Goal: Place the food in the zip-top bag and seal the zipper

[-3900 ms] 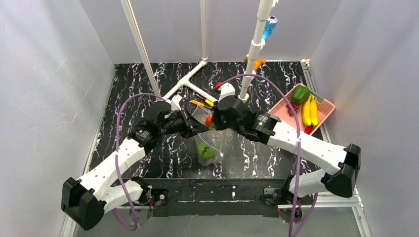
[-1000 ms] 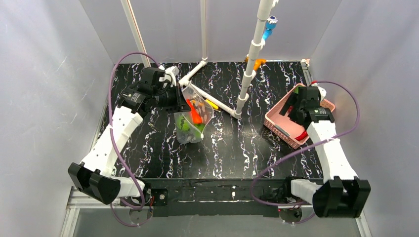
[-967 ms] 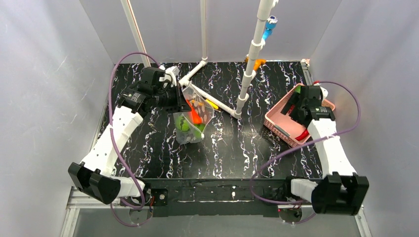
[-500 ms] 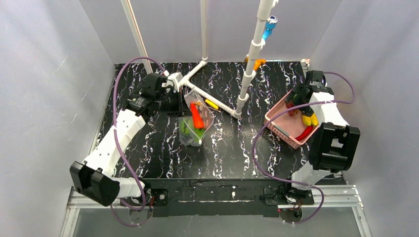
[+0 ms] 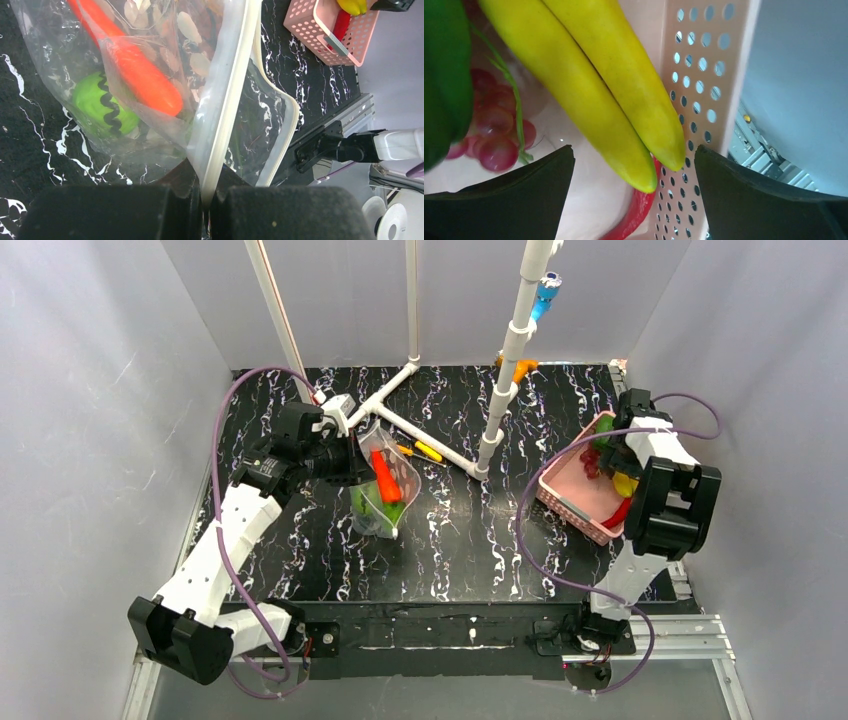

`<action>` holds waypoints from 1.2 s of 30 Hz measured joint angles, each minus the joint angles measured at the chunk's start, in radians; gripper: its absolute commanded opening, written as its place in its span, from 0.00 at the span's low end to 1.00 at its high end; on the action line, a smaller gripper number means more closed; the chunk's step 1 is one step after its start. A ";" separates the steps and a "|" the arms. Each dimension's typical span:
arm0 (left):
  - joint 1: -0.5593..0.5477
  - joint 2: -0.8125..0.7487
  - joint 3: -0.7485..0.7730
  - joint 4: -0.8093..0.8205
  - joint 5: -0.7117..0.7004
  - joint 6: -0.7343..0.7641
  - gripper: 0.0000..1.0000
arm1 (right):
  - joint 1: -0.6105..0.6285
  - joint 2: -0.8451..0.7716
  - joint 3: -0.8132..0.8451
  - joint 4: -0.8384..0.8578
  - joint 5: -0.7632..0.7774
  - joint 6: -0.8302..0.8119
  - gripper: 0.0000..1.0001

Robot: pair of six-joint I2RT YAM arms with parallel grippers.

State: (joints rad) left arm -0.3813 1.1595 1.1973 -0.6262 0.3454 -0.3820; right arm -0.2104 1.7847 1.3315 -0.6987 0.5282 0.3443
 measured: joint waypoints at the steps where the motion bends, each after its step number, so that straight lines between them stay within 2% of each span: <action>1: 0.000 0.000 0.000 0.003 0.005 -0.001 0.00 | 0.002 0.028 0.000 -0.007 0.014 -0.011 0.98; 6: 0.000 0.000 -0.008 0.016 0.019 -0.004 0.00 | 0.010 0.145 0.046 -0.032 0.022 -0.036 0.99; 7: 0.001 0.000 -0.010 0.017 0.021 -0.005 0.00 | 0.013 0.156 0.062 -0.032 0.022 -0.038 0.95; 11: 0.002 0.000 -0.011 0.020 0.024 -0.005 0.00 | 0.031 0.202 0.101 -0.032 0.016 -0.060 0.70; 17: 0.015 0.007 -0.011 0.021 0.039 -0.012 0.00 | 0.049 0.178 0.069 -0.028 -0.006 -0.063 0.53; 21: 0.021 0.016 -0.011 0.023 0.044 -0.015 0.00 | 0.080 0.083 -0.006 -0.039 -0.043 -0.054 0.42; 28: 0.021 0.042 -0.013 0.036 0.053 -0.019 0.00 | 0.099 -0.119 -0.083 -0.035 -0.122 -0.028 0.37; 36: 0.021 0.055 -0.022 0.043 0.057 -0.019 0.00 | 0.099 -0.251 -0.177 -0.015 -0.241 0.001 0.34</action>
State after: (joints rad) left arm -0.3607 1.2144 1.1755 -0.5827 0.4026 -0.4011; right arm -0.1116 1.5333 1.1542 -0.7139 0.2874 0.3454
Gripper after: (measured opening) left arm 0.007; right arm 0.730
